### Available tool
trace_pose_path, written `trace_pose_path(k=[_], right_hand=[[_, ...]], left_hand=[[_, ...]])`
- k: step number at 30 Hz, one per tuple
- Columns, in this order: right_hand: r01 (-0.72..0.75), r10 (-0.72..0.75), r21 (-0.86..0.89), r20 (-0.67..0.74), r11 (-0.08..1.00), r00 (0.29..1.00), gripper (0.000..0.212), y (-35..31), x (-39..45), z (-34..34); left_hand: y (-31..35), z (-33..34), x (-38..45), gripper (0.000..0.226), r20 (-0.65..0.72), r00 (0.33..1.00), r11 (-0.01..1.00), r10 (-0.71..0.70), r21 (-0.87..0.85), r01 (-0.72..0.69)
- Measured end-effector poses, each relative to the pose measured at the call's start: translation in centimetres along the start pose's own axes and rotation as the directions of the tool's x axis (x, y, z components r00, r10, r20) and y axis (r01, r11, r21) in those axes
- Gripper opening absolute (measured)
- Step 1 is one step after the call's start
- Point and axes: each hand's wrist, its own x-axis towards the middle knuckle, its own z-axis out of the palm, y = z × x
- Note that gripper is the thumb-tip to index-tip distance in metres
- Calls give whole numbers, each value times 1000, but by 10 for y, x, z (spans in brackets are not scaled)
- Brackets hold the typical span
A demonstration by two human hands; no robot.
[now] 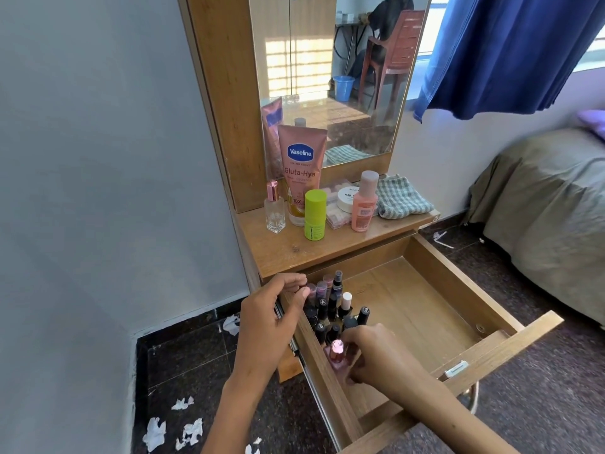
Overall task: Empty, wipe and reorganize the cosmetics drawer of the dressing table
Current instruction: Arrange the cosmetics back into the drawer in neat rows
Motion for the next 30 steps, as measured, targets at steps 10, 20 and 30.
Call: trace_pose_path(k=[10, 20, 30], right_hand=[[72, -21, 151, -312, 986, 950, 13, -12, 8, -64], [191, 19, 321, -552, 927, 834, 7, -22, 29, -50], [276, -30, 358, -563, 892, 826, 6, -12, 24, -50]], left_hand=[[-3, 1, 44, 22, -269, 959, 992, 88, 115, -59], [-38, 13, 117, 67, -312, 947, 919, -81, 345, 192], [-34, 4, 111, 34, -246, 965, 937, -88, 309, 164]])
